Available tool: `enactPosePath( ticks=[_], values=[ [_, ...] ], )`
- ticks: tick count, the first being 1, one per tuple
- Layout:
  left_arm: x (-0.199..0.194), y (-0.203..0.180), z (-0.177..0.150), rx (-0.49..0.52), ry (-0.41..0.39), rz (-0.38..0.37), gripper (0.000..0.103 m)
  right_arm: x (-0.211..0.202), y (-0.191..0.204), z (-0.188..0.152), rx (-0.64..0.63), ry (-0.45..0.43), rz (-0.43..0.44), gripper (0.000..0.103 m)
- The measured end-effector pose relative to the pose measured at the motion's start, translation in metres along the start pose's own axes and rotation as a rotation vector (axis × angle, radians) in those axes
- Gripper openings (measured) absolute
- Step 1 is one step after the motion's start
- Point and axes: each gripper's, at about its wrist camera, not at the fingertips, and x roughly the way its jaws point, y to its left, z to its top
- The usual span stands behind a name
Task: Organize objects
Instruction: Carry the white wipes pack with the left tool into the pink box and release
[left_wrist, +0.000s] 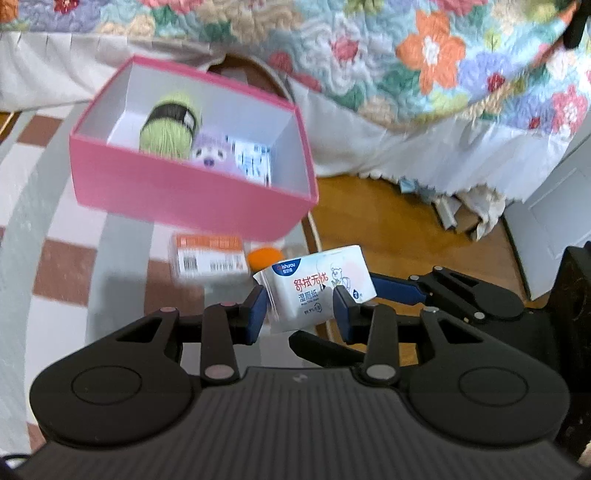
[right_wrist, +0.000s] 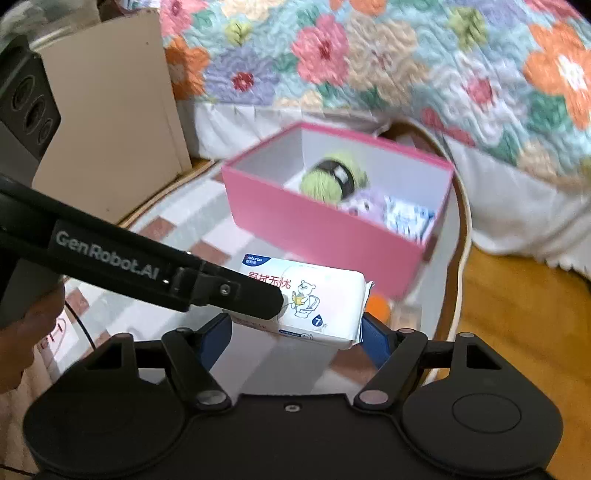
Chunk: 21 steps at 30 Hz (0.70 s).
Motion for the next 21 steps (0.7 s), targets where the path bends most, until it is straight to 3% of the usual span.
enactPosePath(
  ticks=[7, 14, 17, 19, 21],
  values=[
    [-0.009, -0.003, 0.042, 0.018, -0.07, 0.037, 0.037, -0.004, -0.004, 0.046, -0.105, -0.039, 0.01, 0.079],
    [0.01, 0.0, 0.088, -0.015, -0.108, 0.073, 0.037, 0.01, -0.019, 0.089, -0.159, -0.038, 0.028, 0.078],
    [0.025, 0.002, 0.109, -0.001, -0.121, 0.117, 0.037, 0.026, -0.033, 0.107, -0.15, -0.008, 0.028, 0.067],
    [0.04, 0.007, 0.123, 0.013, -0.115, 0.135, 0.037, 0.039, -0.045, 0.116, -0.131, 0.02, 0.031, 0.053],
    [0.057, 0.013, 0.136, 0.005, -0.097, 0.134, 0.037, 0.055, -0.06, 0.126, -0.098, 0.035, 0.034, 0.049]
  ],
)
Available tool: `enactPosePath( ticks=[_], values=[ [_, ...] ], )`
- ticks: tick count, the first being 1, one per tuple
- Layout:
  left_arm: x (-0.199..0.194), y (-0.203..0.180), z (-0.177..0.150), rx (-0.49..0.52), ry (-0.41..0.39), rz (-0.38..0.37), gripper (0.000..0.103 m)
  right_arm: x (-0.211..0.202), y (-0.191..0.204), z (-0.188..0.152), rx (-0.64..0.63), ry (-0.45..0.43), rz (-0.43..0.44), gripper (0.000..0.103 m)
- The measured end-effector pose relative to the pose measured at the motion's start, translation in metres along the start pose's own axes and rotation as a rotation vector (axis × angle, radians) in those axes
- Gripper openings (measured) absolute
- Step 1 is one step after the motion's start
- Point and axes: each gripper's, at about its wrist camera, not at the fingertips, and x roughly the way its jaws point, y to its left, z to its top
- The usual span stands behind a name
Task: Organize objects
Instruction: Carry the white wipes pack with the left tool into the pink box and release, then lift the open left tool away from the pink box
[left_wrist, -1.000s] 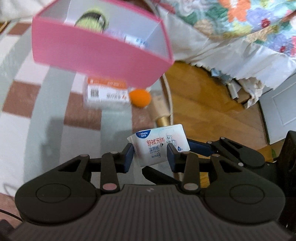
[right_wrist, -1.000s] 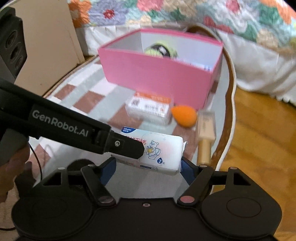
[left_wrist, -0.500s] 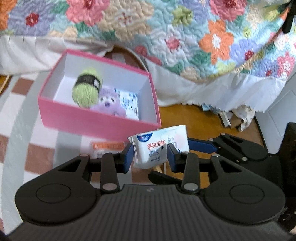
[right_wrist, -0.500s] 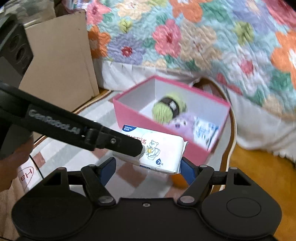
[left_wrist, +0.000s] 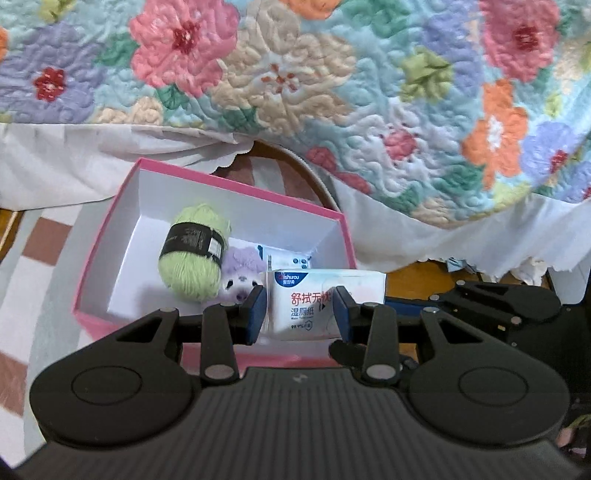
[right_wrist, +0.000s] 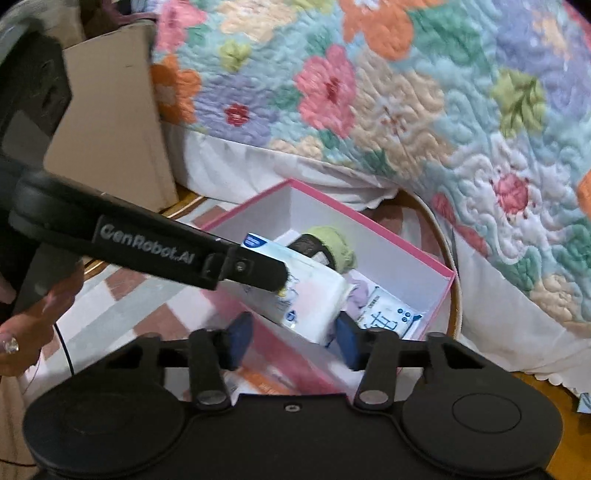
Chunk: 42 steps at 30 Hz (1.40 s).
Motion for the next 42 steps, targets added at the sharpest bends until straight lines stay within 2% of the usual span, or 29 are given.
enactPosePath(
  ticks=[4, 9, 17, 21, 22, 24, 27, 33, 37, 42],
  values=[
    [0.043, 0.002, 0.021, 0.0, 0.028, 0.006, 0.037, 0.028, -0.025, 0.011, 0.041, 0.028, -0.031, 0.042],
    [0.093, 0.006, 0.034, 0.011, 0.065, -0.005, 0.037, 0.065, -0.052, 0.015, 0.077, 0.074, -0.092, 0.041],
    [0.144, 0.013, 0.041, 0.001, 0.101, 0.014, 0.038, 0.103, -0.075, 0.014, 0.125, 0.104, -0.139, 0.041],
    [0.166, 0.021, 0.041, -0.044, 0.138, 0.011, 0.037, 0.118, -0.079, 0.014, 0.113, 0.133, -0.176, 0.041],
    [0.17, 0.018, 0.04, -0.022, 0.136, 0.023, 0.036, 0.12, -0.078, 0.013, 0.097, 0.132, -0.182, 0.041],
    [0.172, 0.014, 0.034, 0.027, 0.117, 0.039, 0.037, 0.126, -0.072, 0.014, 0.057, 0.143, -0.181, 0.04],
    [0.171, 0.016, 0.028, 0.004, 0.124, 0.032, 0.04, 0.125, -0.063, 0.016, 0.013, 0.115, -0.176, 0.04],
    [0.141, 0.02, 0.024, 0.011, 0.102, 0.065, 0.041, 0.103, -0.058, 0.007, 0.073, 0.067, -0.133, 0.043],
    [0.116, 0.011, 0.027, 0.097, 0.156, 0.143, 0.044, 0.081, -0.058, -0.002, 0.124, 0.053, -0.074, 0.047],
    [0.075, 0.002, 0.03, 0.154, 0.184, 0.133, 0.047, 0.052, -0.053, 0.005, 0.161, 0.048, -0.025, 0.053]
  ],
)
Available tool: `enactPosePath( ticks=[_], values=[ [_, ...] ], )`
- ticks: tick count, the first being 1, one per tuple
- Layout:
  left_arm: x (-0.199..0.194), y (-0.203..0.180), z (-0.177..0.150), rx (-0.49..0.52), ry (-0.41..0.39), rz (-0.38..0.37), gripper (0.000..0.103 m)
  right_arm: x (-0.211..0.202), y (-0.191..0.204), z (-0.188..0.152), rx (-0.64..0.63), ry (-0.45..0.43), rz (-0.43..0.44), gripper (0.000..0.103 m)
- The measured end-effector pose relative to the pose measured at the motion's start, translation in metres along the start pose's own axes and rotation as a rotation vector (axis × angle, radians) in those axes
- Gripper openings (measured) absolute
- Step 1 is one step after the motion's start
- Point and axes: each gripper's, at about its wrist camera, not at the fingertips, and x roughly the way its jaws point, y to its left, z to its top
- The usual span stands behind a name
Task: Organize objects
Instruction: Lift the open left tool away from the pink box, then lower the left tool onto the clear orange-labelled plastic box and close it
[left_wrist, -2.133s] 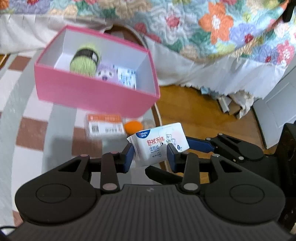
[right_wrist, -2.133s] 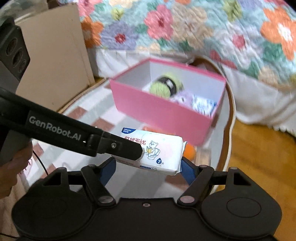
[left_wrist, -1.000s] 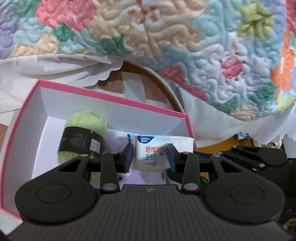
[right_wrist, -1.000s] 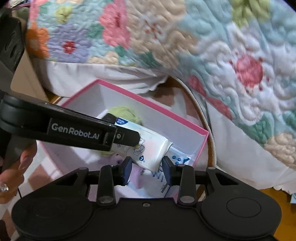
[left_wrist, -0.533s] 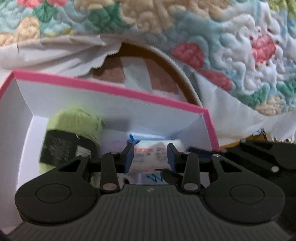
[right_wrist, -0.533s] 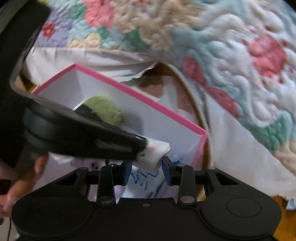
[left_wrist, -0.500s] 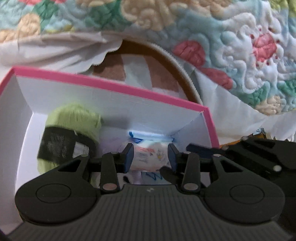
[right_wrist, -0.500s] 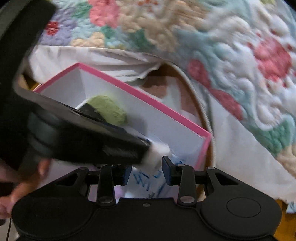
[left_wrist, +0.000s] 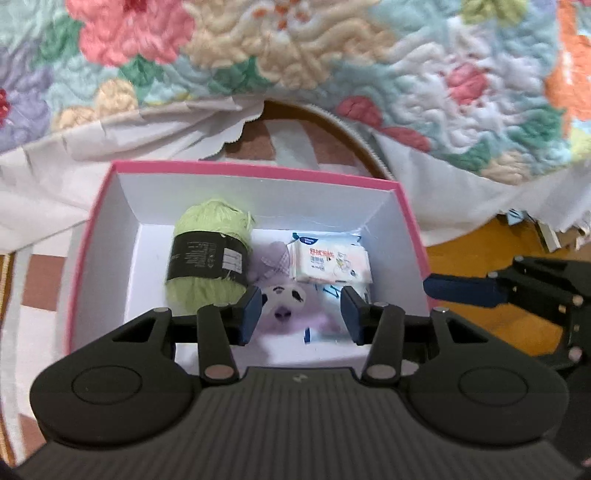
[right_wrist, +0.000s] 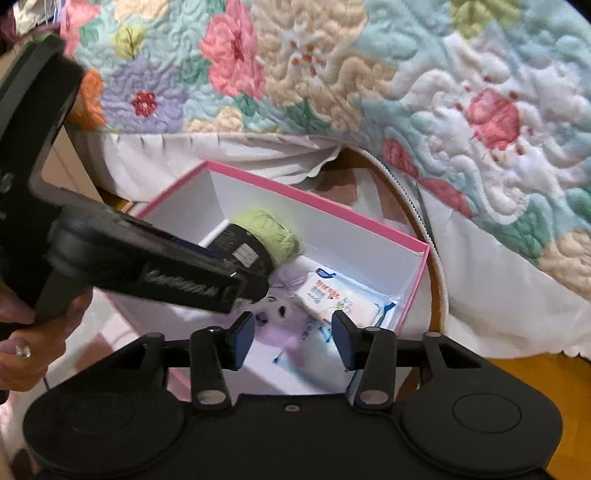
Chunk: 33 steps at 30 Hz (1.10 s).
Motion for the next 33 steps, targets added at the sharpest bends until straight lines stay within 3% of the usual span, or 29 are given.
enactPosePath(
  ticks=[4, 7, 11, 16, 24, 30, 33],
  values=[
    [-0.038, -0.003, -0.004, 0.034, -0.01, 0.006, 0.048, -0.038, 0.015, 0.004, -0.027, -0.036, 0.062, 0.055],
    [-0.07, -0.003, -0.012, 0.051, -0.024, 0.004, 0.049, -0.062, 0.029, 0.008, -0.062, -0.045, 0.073, 0.063],
    [-0.101, -0.008, -0.023, 0.088, -0.025, 0.015, 0.05, -0.089, 0.048, 0.005, -0.086, -0.027, 0.074, 0.066],
    [-0.129, -0.008, -0.048, 0.12, -0.043, 0.001, 0.057, -0.111, 0.066, -0.014, -0.111, -0.042, 0.105, 0.082],
    [-0.131, 0.011, -0.103, 0.068, -0.016, -0.036, 0.059, -0.114, 0.079, -0.063, -0.106, -0.071, 0.143, 0.086],
    [-0.116, 0.028, -0.131, 0.019, -0.024, -0.049, 0.073, -0.103, 0.085, -0.097, -0.129, -0.116, 0.167, 0.091],
    [-0.104, 0.035, -0.14, -0.01, -0.037, -0.059, 0.073, -0.089, 0.086, -0.114, -0.127, -0.15, 0.177, 0.093]
  ],
)
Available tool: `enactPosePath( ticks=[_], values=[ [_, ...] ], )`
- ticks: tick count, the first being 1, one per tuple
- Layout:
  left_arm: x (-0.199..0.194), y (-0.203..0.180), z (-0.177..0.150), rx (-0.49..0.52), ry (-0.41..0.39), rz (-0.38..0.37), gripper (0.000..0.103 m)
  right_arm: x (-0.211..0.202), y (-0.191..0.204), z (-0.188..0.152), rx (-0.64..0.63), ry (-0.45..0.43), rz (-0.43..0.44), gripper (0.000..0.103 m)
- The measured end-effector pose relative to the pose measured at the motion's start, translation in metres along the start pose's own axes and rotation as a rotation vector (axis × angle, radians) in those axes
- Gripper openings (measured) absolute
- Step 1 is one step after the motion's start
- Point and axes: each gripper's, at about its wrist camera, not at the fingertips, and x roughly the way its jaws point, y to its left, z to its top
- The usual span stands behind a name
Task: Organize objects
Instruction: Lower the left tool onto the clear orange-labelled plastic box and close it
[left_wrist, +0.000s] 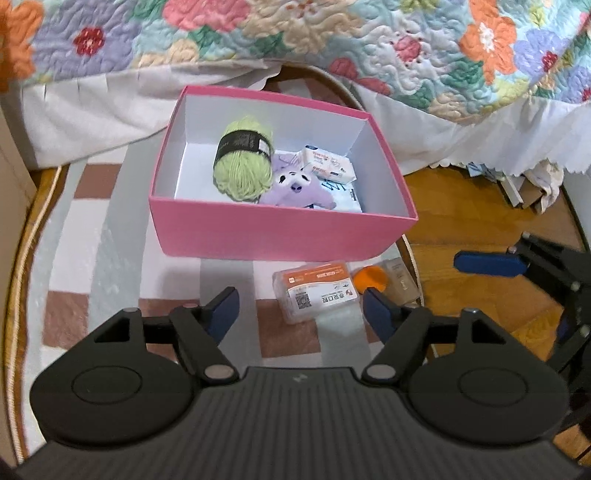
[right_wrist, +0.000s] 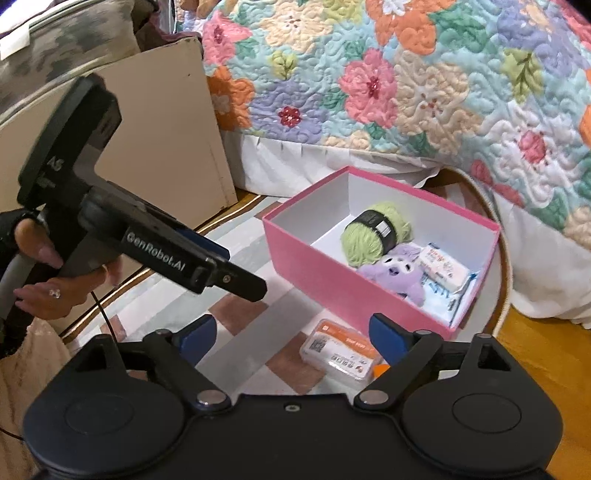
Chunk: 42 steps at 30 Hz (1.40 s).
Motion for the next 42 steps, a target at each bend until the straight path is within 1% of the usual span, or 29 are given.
enactPosePath(
  ticks=[2, 3, 4, 7, 8, 10, 12, 14, 18, 20, 22, 24, 26, 27, 28, 29, 31, 33, 35, 38, 42],
  values=[
    [0.01, 0.005, -0.006, -0.02, -0.017, -0.005, 0.073, 0.01, -0.003, -0.013, 0.014, -0.034, -0.009, 0.093],
    [0.014, 0.006, -0.008, -0.024, -0.027, -0.007, 0.073, 0.016, -0.004, -0.017, 0.02, -0.032, -0.019, 0.093],
    [0.02, 0.008, -0.011, -0.032, -0.036, -0.003, 0.073, 0.024, -0.006, -0.022, 0.025, -0.016, -0.036, 0.093],
    [0.036, 0.013, -0.019, -0.056, -0.052, 0.004, 0.075, 0.05, -0.011, -0.032, 0.009, 0.083, -0.093, 0.093],
    [0.041, 0.015, -0.021, -0.062, -0.052, 0.006, 0.075, 0.053, -0.013, -0.035, 0.016, 0.084, -0.093, 0.093],
    [0.052, 0.019, -0.025, -0.073, -0.046, 0.013, 0.075, 0.057, -0.021, -0.041, 0.069, 0.056, -0.076, 0.093],
    [0.062, 0.022, -0.029, -0.08, -0.047, 0.013, 0.075, 0.066, -0.029, -0.043, 0.115, 0.078, -0.073, 0.093],
    [0.073, 0.022, -0.031, -0.076, -0.05, 0.007, 0.075, 0.073, -0.033, -0.048, 0.143, 0.083, -0.068, 0.093],
    [0.094, 0.022, -0.033, -0.091, -0.033, -0.01, 0.075, 0.092, -0.034, -0.058, 0.159, 0.117, -0.084, 0.093],
    [0.105, 0.025, -0.033, -0.125, -0.011, -0.015, 0.073, 0.104, -0.037, -0.063, 0.179, 0.152, -0.079, 0.092],
    [0.113, 0.028, -0.035, -0.152, -0.006, -0.017, 0.073, 0.116, -0.039, -0.068, 0.197, 0.183, -0.07, 0.086],
    [0.12, 0.029, -0.037, -0.154, 0.002, -0.005, 0.072, 0.124, -0.04, -0.072, 0.204, 0.194, -0.081, 0.085],
    [0.124, 0.031, -0.039, -0.163, -0.01, -0.014, 0.072, 0.13, -0.04, -0.075, 0.203, 0.198, -0.091, 0.085],
    [0.126, 0.032, -0.039, -0.169, -0.015, -0.024, 0.069, 0.132, -0.041, -0.075, 0.202, 0.198, -0.099, 0.085],
    [0.127, 0.033, -0.041, -0.176, -0.022, -0.043, 0.06, 0.135, -0.041, -0.075, 0.203, 0.197, -0.107, 0.085],
    [0.129, 0.033, -0.042, -0.179, -0.024, -0.067, 0.057, 0.137, -0.041, -0.075, 0.205, 0.194, -0.111, 0.085],
    [0.133, 0.034, -0.043, -0.194, -0.017, -0.103, 0.053, 0.142, -0.04, -0.074, 0.201, 0.192, -0.117, 0.083],
    [0.136, 0.034, -0.044, -0.223, -0.008, -0.146, 0.048, 0.142, -0.035, -0.073, 0.173, 0.184, -0.155, 0.08],
    [0.135, 0.032, -0.044, -0.213, -0.01, -0.132, 0.047, 0.142, -0.031, -0.075, 0.156, 0.185, -0.168, 0.079],
    [0.129, 0.031, -0.044, -0.22, 0.029, -0.121, 0.046, 0.137, -0.024, -0.076, 0.139, 0.205, -0.157, 0.078],
    [0.12, 0.032, -0.054, -0.251, 0.157, -0.112, 0.046, 0.128, -0.01, -0.083, 0.138, 0.244, -0.118, 0.078]
  ],
)
